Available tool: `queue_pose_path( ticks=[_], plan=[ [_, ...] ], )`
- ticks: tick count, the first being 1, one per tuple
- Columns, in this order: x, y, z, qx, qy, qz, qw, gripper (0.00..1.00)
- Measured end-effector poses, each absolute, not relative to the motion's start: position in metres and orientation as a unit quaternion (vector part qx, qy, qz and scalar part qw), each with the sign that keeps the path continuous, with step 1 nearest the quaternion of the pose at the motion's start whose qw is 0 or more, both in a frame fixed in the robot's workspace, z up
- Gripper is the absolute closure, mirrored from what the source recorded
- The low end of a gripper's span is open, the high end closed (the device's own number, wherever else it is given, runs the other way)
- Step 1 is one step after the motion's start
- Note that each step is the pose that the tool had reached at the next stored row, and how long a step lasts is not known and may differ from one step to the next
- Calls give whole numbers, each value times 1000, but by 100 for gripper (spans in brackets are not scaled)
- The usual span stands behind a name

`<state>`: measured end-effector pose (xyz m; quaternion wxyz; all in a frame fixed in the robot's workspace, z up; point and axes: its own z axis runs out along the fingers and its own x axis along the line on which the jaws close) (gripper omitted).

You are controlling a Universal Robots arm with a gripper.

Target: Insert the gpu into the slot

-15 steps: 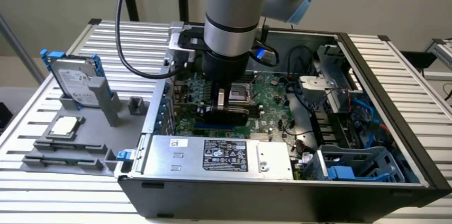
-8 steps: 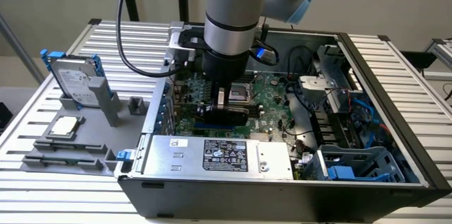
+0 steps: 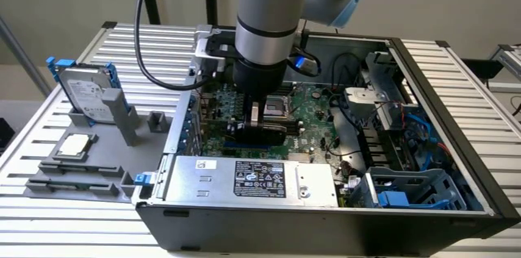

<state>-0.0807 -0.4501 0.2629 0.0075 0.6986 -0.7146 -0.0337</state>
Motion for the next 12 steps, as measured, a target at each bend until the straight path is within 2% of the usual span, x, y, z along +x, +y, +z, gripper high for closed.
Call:
queue_pose_path(
  ticks=[12],
  plan=[
    [-81, -450, 261, 699, -714, -34, 8, 74]
  ],
)
